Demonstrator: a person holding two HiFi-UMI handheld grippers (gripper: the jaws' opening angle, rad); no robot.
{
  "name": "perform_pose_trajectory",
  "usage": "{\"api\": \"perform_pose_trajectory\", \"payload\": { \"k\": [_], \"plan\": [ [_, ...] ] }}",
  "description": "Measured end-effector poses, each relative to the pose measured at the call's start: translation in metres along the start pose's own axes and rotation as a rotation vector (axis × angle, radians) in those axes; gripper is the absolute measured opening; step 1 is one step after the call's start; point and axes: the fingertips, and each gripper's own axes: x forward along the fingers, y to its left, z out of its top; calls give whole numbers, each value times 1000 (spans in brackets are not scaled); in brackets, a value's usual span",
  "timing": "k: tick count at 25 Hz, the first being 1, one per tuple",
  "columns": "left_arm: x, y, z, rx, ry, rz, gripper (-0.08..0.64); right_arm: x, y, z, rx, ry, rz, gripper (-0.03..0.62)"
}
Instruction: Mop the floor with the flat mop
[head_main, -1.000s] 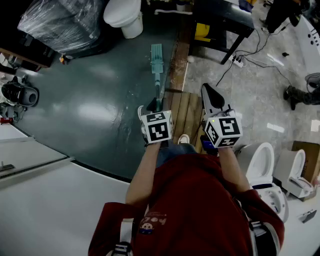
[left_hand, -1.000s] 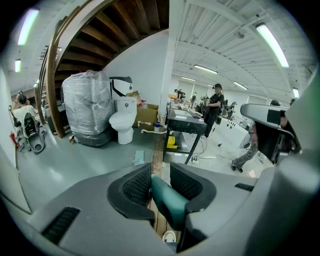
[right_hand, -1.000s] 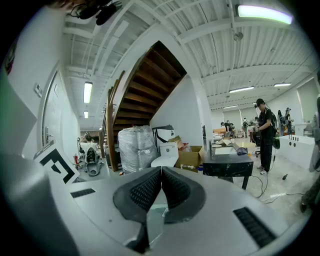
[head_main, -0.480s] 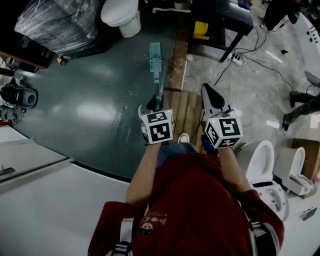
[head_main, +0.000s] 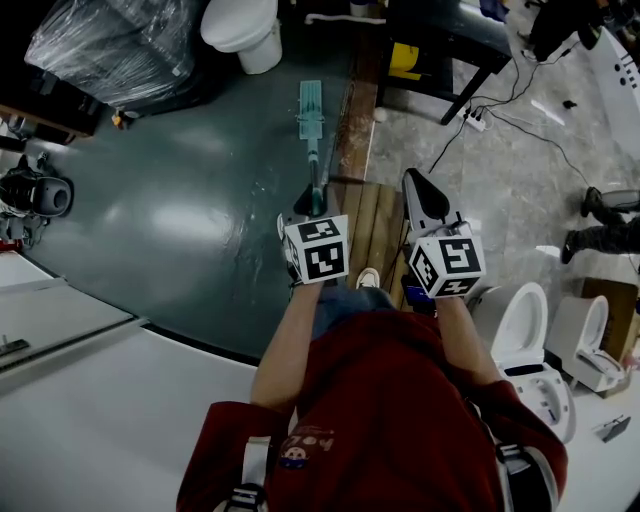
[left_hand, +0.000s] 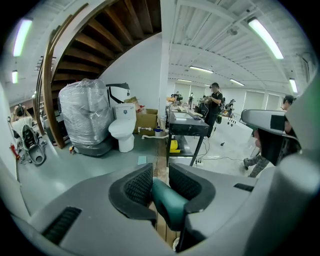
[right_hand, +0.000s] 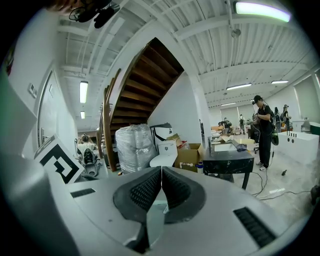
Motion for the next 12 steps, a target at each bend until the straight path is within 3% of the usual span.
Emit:
{"api": "perform_pose_trajectory", "payload": {
  "k": [12],
  "plan": [
    [34, 21, 19, -2, 3, -4, 115, 37, 8, -4, 5, 29, 5, 20]
  ]
}}
